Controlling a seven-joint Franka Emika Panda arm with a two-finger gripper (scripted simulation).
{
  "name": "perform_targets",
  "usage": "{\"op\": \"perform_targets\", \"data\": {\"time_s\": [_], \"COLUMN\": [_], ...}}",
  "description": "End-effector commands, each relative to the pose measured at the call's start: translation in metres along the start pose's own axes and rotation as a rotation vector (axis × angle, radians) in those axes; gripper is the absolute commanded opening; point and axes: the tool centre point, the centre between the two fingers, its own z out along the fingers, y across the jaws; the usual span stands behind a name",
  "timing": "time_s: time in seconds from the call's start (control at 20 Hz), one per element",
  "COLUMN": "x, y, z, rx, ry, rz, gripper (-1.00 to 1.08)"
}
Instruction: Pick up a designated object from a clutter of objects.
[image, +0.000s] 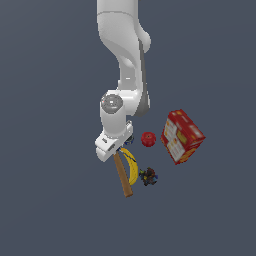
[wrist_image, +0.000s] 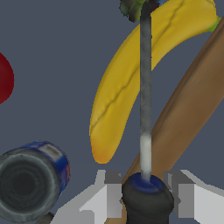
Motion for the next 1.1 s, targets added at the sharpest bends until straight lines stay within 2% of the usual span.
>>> {"op": "perform_targets", "data": {"time_s": [0.0,0.4,1.05], "x": [0.006,0.034,0.102], "y": [0.001,0.003,0.01], "z": [-0.01,-0.063,-0.184], "rx": [-0.001,-0.001,-0.001], "ry": [0.001,0.001,0.001], "rz": [0.0,0.0,0.0], "gripper": [-1.0,-1.0,-1.0]}}
